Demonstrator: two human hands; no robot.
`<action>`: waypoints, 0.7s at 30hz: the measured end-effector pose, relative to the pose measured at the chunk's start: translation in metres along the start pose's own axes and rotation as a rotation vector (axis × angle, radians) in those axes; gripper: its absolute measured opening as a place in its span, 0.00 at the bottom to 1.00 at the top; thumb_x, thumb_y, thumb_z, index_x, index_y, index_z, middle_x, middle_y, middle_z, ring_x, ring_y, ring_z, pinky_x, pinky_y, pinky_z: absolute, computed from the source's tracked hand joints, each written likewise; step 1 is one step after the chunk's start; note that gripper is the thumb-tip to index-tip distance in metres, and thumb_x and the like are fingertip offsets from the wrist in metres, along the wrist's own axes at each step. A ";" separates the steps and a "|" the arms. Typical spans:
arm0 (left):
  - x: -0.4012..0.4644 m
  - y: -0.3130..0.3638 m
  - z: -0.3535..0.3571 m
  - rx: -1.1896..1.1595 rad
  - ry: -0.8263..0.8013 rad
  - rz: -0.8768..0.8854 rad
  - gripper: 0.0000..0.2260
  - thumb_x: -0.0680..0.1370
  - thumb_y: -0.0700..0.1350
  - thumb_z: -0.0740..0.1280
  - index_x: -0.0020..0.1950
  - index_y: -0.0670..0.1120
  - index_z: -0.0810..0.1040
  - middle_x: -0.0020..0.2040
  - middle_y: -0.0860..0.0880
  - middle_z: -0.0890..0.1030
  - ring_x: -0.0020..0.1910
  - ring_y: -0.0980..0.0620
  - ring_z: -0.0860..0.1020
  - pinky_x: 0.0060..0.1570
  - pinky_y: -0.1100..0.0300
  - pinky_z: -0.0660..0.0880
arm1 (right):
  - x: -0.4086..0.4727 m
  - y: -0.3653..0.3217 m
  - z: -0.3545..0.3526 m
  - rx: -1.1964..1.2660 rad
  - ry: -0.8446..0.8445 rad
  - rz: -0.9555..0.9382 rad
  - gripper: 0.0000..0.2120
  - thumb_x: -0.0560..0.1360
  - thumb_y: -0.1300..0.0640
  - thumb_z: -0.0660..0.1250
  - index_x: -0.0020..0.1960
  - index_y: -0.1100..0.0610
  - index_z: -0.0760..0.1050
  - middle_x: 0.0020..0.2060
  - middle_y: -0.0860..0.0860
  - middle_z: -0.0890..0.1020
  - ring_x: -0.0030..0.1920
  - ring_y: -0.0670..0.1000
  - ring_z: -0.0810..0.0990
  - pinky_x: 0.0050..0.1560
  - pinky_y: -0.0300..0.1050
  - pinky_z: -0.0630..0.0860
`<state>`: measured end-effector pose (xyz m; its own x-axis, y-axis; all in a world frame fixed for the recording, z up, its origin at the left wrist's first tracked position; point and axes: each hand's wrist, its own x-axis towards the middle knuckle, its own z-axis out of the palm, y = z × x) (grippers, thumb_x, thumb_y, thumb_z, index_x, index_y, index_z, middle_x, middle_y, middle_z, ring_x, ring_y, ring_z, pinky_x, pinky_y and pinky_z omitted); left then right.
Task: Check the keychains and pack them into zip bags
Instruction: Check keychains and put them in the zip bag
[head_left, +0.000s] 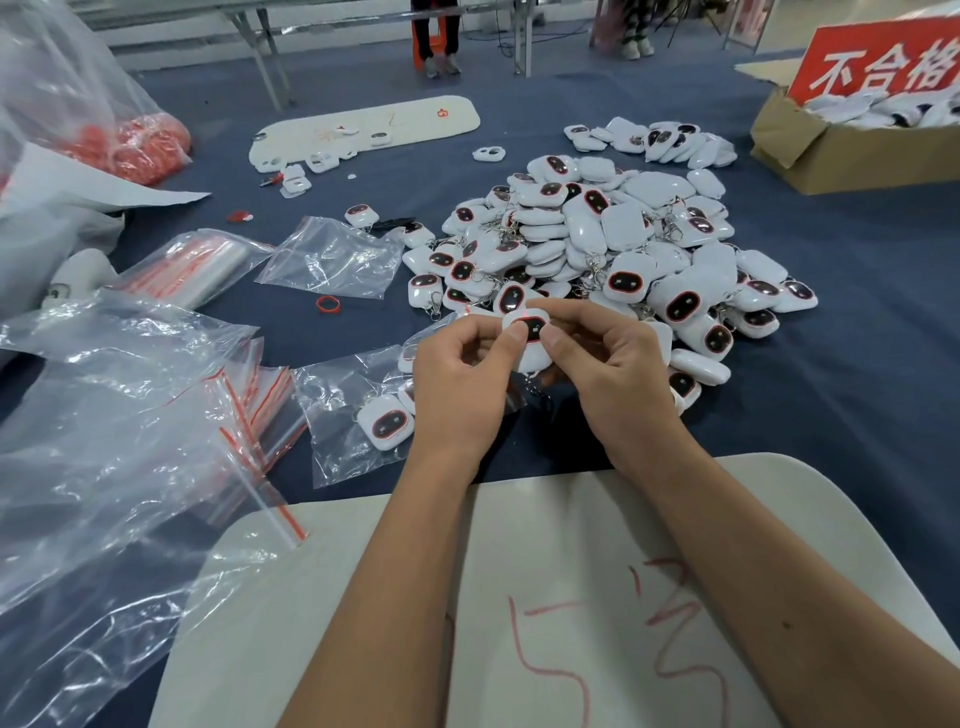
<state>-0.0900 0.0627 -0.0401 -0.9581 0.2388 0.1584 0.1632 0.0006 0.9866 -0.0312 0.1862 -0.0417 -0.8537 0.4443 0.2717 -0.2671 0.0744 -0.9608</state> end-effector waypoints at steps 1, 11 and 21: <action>0.000 0.001 0.001 0.008 0.004 0.010 0.08 0.80 0.43 0.72 0.43 0.40 0.83 0.31 0.50 0.77 0.29 0.55 0.73 0.31 0.61 0.73 | 0.000 0.000 0.000 0.006 0.001 0.002 0.11 0.82 0.66 0.67 0.56 0.52 0.85 0.43 0.50 0.87 0.38 0.44 0.82 0.40 0.36 0.79; -0.003 0.000 0.001 0.052 -0.018 0.110 0.04 0.78 0.45 0.74 0.48 0.45 0.86 0.40 0.49 0.85 0.39 0.48 0.81 0.45 0.49 0.80 | 0.002 0.004 -0.005 0.086 0.010 0.046 0.06 0.81 0.65 0.70 0.52 0.57 0.84 0.43 0.53 0.88 0.43 0.47 0.84 0.42 0.40 0.82; -0.002 -0.001 -0.002 -0.063 -0.034 0.059 0.06 0.74 0.46 0.76 0.49 0.46 0.87 0.42 0.44 0.86 0.40 0.51 0.80 0.45 0.51 0.79 | 0.003 0.006 -0.005 -0.016 -0.041 0.062 0.05 0.81 0.64 0.69 0.54 0.59 0.84 0.47 0.56 0.88 0.46 0.50 0.85 0.47 0.43 0.81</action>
<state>-0.0886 0.0598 -0.0414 -0.9384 0.2696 0.2162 0.2032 -0.0757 0.9762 -0.0326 0.1924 -0.0468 -0.8862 0.4113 0.2135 -0.2064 0.0621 -0.9765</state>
